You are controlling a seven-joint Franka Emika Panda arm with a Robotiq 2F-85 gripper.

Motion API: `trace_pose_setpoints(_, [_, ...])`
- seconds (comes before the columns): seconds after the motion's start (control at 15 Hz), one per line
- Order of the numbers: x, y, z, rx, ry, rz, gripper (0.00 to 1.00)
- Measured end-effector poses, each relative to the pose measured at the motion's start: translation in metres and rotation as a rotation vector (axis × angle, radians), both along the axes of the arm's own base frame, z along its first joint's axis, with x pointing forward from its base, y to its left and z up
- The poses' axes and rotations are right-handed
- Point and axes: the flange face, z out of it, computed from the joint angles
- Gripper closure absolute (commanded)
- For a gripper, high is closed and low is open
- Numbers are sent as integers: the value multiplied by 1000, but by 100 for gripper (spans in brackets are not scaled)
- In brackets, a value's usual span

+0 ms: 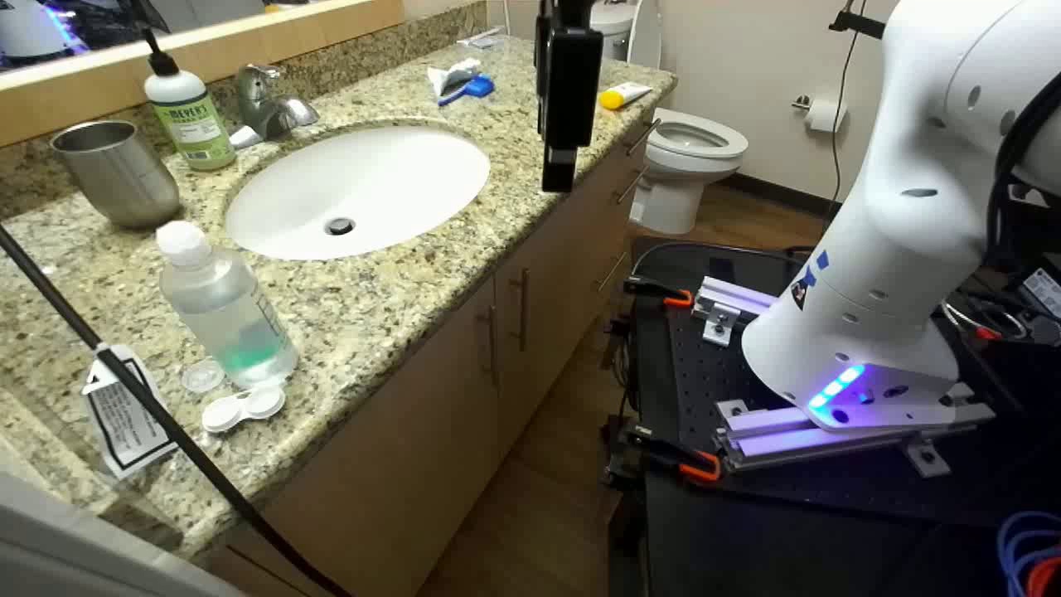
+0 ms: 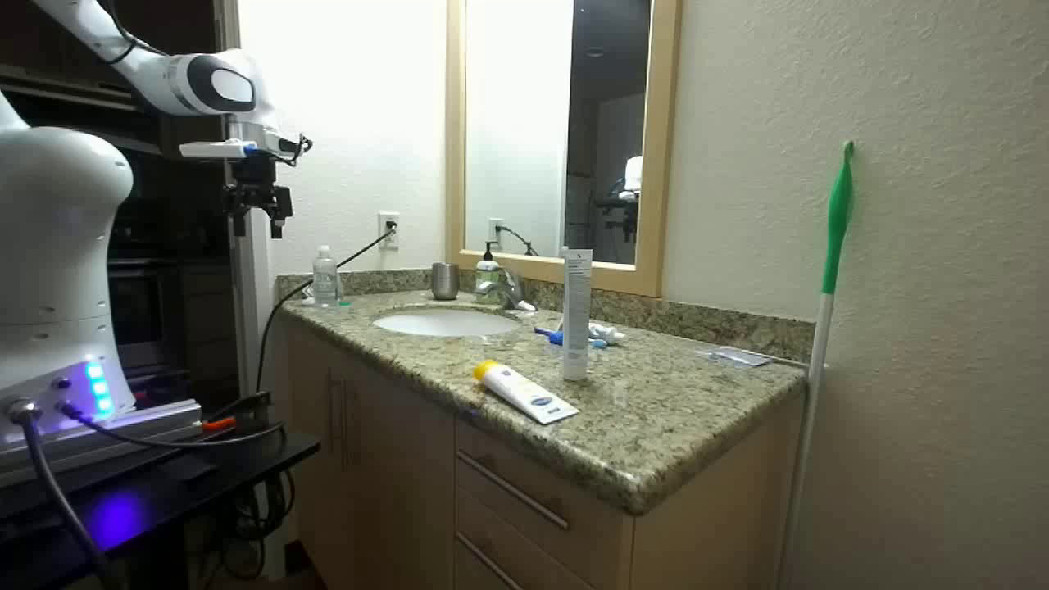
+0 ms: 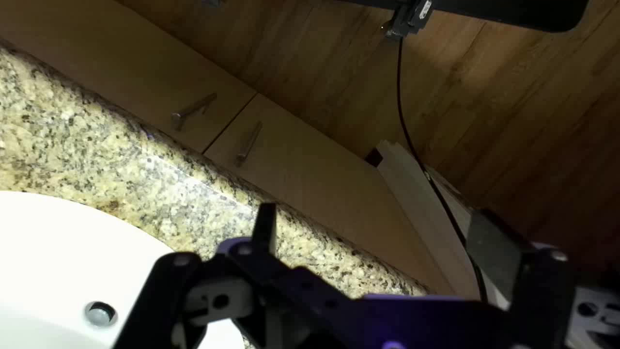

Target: Move the clear bottle to the right

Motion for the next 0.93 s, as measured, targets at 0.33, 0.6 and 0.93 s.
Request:
trace_pose_setpoints(0.33, [1, 5, 3, 13, -5, 5, 0])
trace_pose_setpoints(0.6, [1, 10, 5, 17, -8, 14, 0])
trace_pose_setpoints(0.93, [20, 36, -7, 56, -75, 26, 0])
